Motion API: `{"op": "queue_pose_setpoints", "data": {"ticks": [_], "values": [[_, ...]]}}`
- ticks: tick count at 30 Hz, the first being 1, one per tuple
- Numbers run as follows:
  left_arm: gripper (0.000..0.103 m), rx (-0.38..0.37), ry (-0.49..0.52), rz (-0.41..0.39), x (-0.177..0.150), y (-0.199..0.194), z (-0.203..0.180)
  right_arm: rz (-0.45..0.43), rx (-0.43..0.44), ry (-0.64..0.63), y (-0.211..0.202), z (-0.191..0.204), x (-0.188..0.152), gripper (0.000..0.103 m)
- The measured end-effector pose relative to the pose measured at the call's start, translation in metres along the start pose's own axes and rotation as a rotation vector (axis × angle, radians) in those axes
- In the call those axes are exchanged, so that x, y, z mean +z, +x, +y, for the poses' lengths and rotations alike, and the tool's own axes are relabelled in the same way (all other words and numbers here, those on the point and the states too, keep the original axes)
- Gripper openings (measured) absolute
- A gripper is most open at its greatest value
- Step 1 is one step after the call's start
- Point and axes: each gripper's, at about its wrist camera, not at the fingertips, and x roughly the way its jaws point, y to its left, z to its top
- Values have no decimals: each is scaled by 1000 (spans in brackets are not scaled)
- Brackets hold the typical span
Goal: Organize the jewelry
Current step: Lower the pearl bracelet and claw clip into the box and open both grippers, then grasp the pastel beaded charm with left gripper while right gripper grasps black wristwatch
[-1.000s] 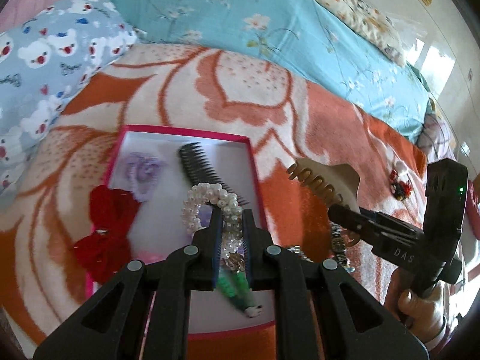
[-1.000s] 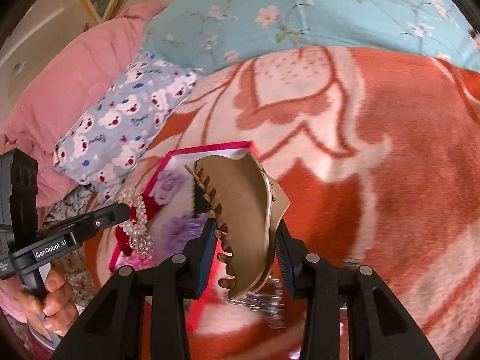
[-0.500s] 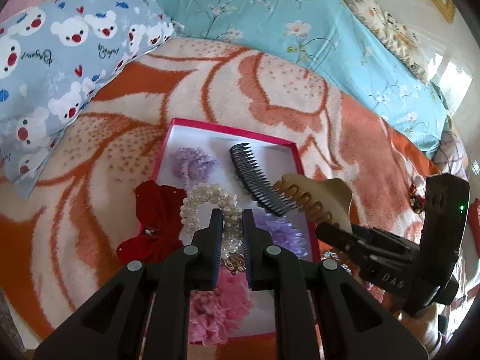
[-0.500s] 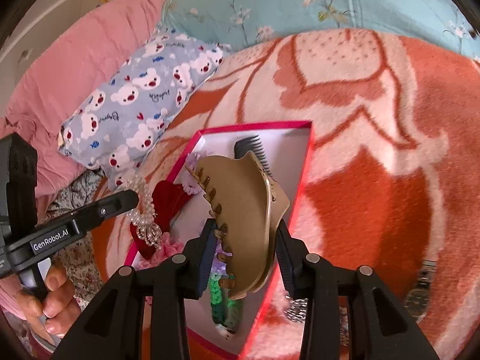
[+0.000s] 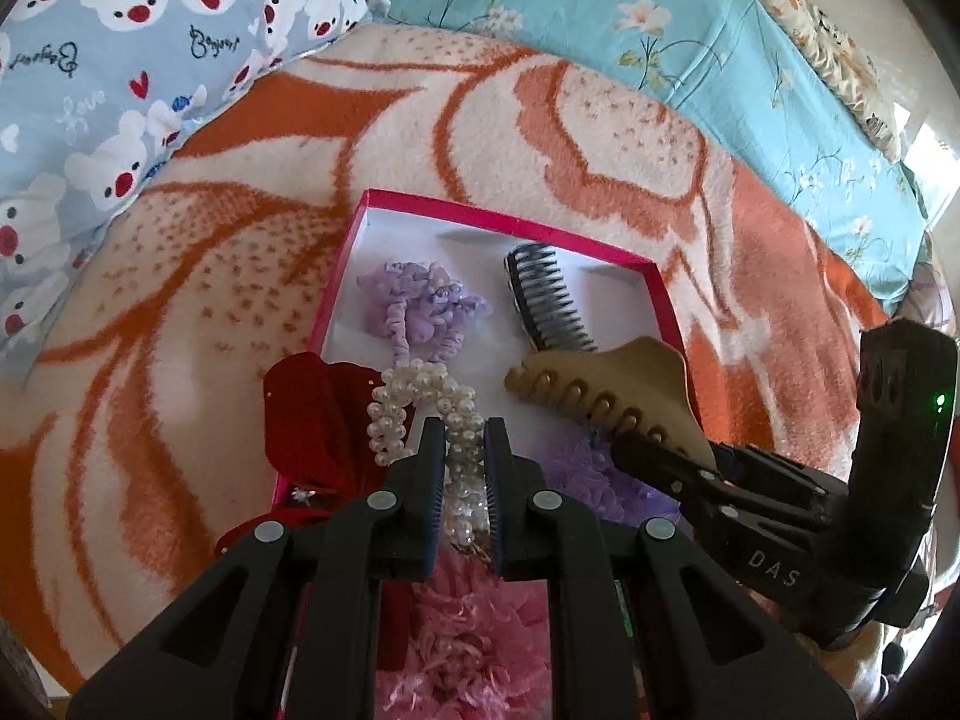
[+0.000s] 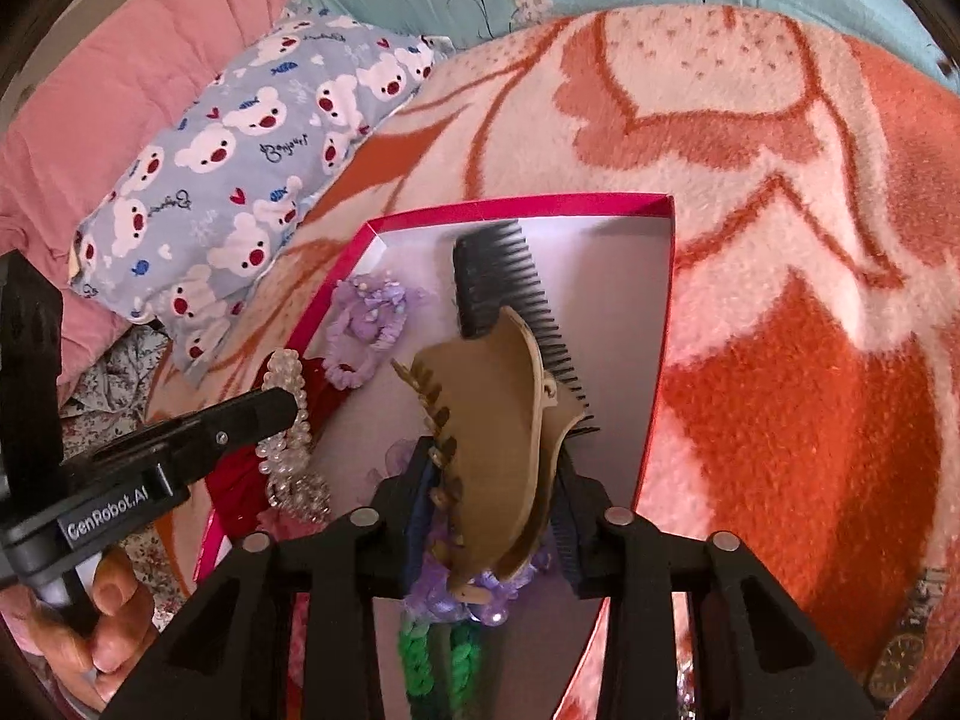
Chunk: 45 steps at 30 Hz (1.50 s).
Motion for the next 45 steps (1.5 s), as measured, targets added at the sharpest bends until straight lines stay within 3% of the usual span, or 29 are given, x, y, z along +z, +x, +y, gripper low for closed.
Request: {"op": "queue_pose_setpoints", "data": {"ticks": [18, 21, 25, 30, 45], "values": [[13, -5, -22, 48, -6, 19, 9, 21, 16, -3, 2, 0, 1, 38], [19, -19, -32, 54, -6, 17, 10, 15, 24, 2, -3, 0, 0, 45], [36, -32, -35, 55, -8, 11, 6, 1, 31, 2, -13, 1, -1, 55], [48, -7, -1, 35, -12, 0, -5, -31, 27, 2, -32, -1, -1, 60], [48, -31, -2, 22, -25, -23, -17, -89, -21, 107, -89, -55, -28, 62]]}}
